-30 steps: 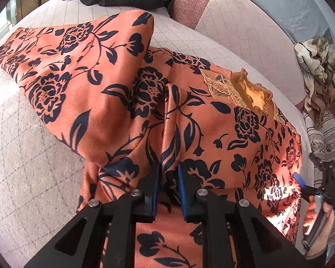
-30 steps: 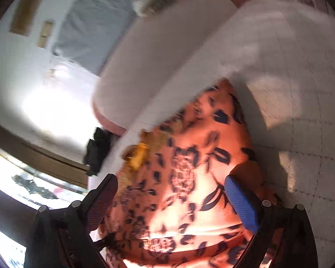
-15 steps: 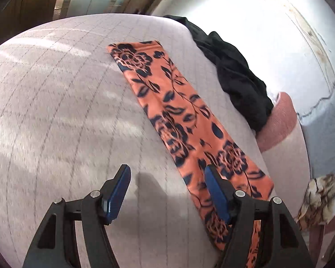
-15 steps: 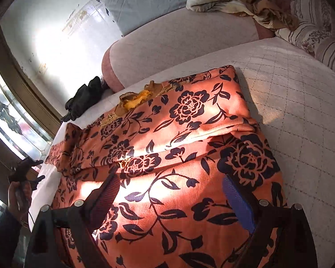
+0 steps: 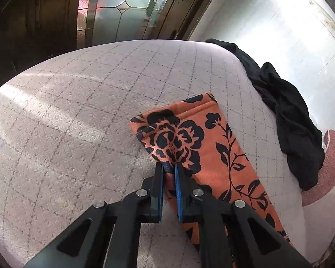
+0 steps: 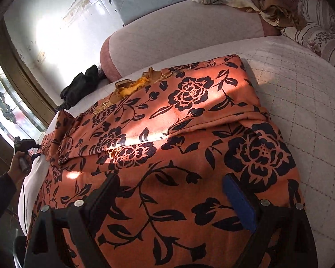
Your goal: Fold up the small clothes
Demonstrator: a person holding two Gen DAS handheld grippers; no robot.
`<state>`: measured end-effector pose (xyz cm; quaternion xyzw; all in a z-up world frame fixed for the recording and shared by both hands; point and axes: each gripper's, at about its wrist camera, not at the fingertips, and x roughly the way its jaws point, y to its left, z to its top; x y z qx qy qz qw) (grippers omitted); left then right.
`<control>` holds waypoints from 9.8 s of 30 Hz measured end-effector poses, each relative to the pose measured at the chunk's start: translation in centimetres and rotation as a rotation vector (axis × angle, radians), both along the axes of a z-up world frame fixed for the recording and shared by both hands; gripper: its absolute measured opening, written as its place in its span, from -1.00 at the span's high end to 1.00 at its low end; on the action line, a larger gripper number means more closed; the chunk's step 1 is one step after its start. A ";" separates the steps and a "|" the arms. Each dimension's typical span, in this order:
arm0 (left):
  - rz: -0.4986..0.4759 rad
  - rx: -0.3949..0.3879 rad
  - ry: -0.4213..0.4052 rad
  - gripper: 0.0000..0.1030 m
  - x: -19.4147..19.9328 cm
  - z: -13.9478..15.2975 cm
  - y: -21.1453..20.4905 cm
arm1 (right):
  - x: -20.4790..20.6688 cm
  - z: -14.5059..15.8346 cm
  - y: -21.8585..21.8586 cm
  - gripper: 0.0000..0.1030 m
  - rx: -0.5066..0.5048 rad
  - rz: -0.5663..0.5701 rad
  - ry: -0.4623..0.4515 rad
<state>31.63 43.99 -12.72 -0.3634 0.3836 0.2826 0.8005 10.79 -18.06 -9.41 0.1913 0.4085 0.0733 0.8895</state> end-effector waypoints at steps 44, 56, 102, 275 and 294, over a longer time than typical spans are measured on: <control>-0.752 0.327 -0.004 -0.28 -6.9 6.0 -32.5 | 1.4 4.8 -4.6 -0.84 0.371 -0.083 -0.072; -0.792 0.366 -0.043 -0.32 -6.1 5.3 -33.4 | 11.1 0.0 -6.8 -0.83 0.501 -0.155 0.111; -0.816 0.082 -0.015 -0.47 -19.7 5.3 -28.9 | -5.3 2.2 -9.2 -0.91 0.343 -0.068 0.148; -0.887 0.330 -0.029 -0.04 -18.5 2.3 -38.0 | 5.9 2.1 -9.3 0.85 -0.266 -0.104 0.205; -0.650 0.172 0.087 -0.23 -7.8 3.0 -30.4 | 0.0 1.9 -7.3 -0.42 0.223 -0.017 0.200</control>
